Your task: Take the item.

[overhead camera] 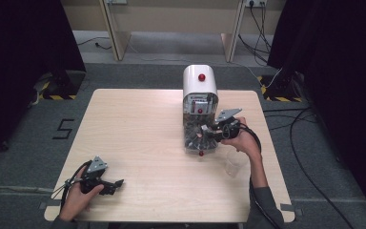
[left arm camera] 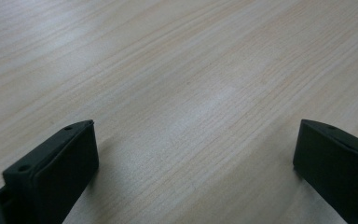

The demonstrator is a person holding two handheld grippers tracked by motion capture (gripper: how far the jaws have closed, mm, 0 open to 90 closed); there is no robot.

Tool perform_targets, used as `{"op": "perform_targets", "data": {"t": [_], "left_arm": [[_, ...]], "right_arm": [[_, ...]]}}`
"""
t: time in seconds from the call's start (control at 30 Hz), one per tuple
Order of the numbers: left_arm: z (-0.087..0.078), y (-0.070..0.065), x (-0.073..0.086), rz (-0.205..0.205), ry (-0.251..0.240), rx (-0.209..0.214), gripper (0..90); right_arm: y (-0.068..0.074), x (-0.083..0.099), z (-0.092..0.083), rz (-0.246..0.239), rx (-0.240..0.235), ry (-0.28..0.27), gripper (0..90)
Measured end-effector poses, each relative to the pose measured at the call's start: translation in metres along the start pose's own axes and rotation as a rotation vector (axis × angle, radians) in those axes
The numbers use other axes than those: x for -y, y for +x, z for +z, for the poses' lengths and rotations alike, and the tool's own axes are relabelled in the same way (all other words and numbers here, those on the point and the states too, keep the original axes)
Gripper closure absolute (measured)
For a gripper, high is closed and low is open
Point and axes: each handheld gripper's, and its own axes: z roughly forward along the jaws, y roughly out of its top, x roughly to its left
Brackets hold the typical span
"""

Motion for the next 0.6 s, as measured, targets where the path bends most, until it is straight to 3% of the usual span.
{"op": "perform_targets", "data": {"t": [0.13, 0.33, 0.6], "left_arm": [[0.0000, 0.0000, 0.0000, 0.000, 0.000, 0.000, 0.0], [0.0000, 0.0000, 0.0000, 0.000, 0.000, 0.000, 0.0], [0.0000, 0.0000, 0.0000, 0.000, 0.000, 0.000, 0.0]], "right_arm": [[-0.0011, 0.0010, 0.0036, -0.014, -0.017, 0.015, 64.2], [-0.0005, 0.0018, 0.0063, -0.047, -0.056, 0.034, 79.8], [0.0005, 0.0003, 0.0016, -0.088, -0.046, 0.017, 86.9]]}}
